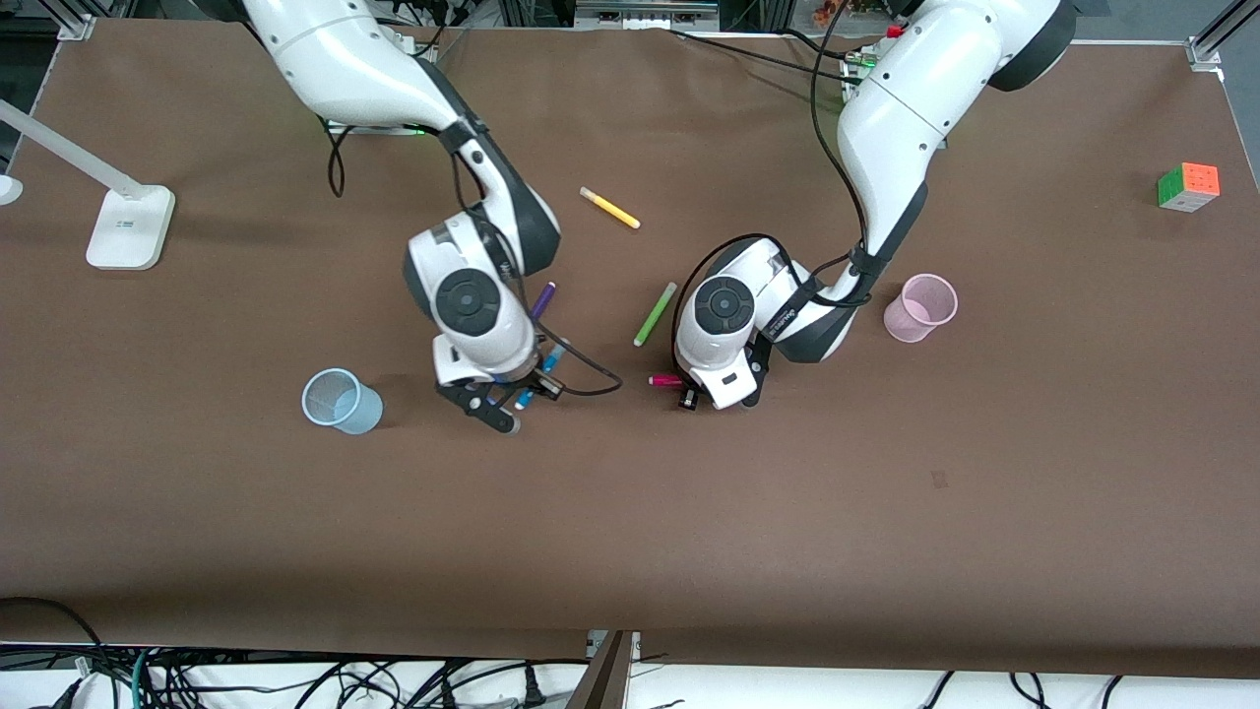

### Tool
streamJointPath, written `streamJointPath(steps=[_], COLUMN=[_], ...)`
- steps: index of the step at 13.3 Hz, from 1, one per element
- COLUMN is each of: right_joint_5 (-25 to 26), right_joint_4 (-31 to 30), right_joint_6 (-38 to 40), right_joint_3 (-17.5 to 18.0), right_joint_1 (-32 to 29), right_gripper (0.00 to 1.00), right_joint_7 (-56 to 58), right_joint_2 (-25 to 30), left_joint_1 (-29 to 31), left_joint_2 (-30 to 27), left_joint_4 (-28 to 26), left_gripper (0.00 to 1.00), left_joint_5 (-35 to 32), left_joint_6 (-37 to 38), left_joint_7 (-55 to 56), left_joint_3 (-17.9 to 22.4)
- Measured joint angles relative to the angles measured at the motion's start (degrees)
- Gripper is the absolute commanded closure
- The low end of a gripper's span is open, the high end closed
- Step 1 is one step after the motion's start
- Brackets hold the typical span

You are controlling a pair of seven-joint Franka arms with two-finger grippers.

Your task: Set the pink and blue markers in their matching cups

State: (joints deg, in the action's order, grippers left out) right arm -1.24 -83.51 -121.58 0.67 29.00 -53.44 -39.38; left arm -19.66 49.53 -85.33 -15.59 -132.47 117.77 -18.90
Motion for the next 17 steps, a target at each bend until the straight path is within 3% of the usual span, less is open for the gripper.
streamJointPath(steps=[3, 7, 11, 14, 17], right_joint_5=[0.01, -0.01, -0.02, -0.06, -0.06], right_joint_4=[0.32, 0.35, 0.39, 0.40, 0.40], right_joint_6=[5.03, 8.24, 11.03, 12.68, 12.93], right_joint_3=[-0.30, -2.32, -2.67, -2.72, -2.72], right_joint_1=[-2.92, -5.81, -11.26, -14.73, -16.36], right_gripper=[1.00, 1.00, 1.00, 1.00, 1.00], right_joint_7=[16.99, 39.91, 61.86, 75.40, 86.21], right_joint_2=[1.84, 3.13, 4.53, 5.10, 5.44], left_joint_1=[0.69, 2.77, 12.58, 20.70, 25.71], left_joint_2=[-2.15, -12.91, -22.29, -23.37, -22.68], left_joint_4=[1.76, 3.10, 2.93, 1.92, -1.92], left_gripper=[1.00, 1.00, 1.00, 1.00, 1.00], left_joint_5=[-0.12, 2.40, 18.10, 29.33, 32.09], left_joint_6=[7.24, 24.56, 34.40, 38.36, 39.52], left_joint_7=[-2.75, -14.76, -22.62, -23.72, -24.22], left_joint_3=[0.00, -0.17, 0.14, 0.27, 0.26])
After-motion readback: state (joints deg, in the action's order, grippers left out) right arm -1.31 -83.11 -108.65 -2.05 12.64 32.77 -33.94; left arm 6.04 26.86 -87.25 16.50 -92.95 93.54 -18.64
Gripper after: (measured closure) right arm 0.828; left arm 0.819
